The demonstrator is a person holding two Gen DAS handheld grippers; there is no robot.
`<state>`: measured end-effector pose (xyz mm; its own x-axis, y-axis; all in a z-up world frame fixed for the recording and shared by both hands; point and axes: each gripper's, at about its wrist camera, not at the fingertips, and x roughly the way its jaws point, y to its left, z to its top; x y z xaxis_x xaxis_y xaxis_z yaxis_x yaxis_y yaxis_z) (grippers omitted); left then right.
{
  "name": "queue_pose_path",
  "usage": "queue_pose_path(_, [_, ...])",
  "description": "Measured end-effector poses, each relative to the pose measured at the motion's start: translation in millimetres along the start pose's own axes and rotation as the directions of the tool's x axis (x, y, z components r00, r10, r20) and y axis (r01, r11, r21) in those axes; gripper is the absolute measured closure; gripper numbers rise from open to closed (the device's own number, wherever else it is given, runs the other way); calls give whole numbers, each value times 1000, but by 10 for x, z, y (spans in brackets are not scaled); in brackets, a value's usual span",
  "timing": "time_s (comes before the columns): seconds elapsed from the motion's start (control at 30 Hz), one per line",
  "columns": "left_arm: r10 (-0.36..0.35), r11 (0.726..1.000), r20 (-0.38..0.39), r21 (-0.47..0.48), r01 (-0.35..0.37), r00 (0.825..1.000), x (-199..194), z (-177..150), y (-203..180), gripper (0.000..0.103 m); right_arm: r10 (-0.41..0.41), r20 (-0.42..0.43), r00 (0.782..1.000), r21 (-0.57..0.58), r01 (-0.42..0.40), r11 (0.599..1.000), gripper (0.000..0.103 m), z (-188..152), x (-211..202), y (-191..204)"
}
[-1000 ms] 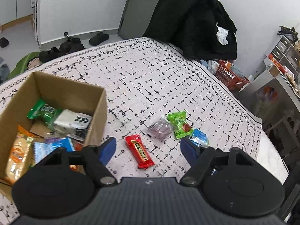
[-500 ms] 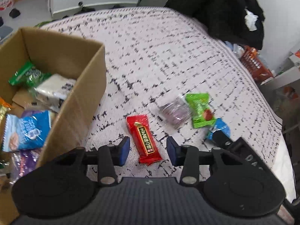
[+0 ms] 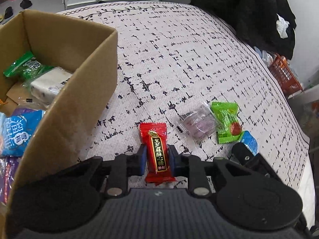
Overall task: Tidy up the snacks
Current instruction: 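Move the left tool to the red bar and grasp it while the right tool grasps the blue-green candy, then carry the red bar and blue-green candy into the box and open both tools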
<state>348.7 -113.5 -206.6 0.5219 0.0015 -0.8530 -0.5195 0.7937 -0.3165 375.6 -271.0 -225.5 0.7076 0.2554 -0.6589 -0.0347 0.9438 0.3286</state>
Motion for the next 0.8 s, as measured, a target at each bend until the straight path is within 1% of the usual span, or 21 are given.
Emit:
queue_pose_path(0.03, [3, 1000, 7, 1, -3, 1000, -11, 0, -4, 82, 0, -2, 1000, -2, 0, 1000, 50, 2, 8, 5])
queue_pose_path(0.13, [-5, 1000, 13, 13, 5, 1000, -49, 6, -20, 82, 12, -7, 1000, -4, -12, 1000, 62, 20, -1, -4])
queue_pose_path(0.23, [-10, 999, 44, 36, 9, 999, -160, 39, -31, 82, 29, -20, 999, 35, -28, 999, 65, 34, -31, -40])
queue_pose_path(0.27, [-15, 999, 51, 38, 13, 999, -196, 59, -31, 82, 42, -23, 999, 43, -41, 998, 68, 35, -45, -42])
queue_pose_path(0.33, [-26, 999, 58, 39, 24, 998, -274, 95, -33, 82, 47, -26, 999, 42, -46, 998, 69, 40, -83, -25])
queue_pose_path(0.6, [-72, 996, 114, 51, 67, 991, -723, 212, -19, 82, 101, 21, 995, -19, -101, 995, 70, 110, -308, 155])
queue_pose_path(0.7, [-77, 996, 140, 54, 70, 987, -902, 256, 40, 82, 130, 49, 990, -37, -128, 991, 70, 163, -438, 230])
queue_pose_path(0.8, [-77, 996, 157, 49, 70, 985, -1045, 286, 111, 82, 180, 88, 980, -58, -175, 983, 70, 259, -581, 320])
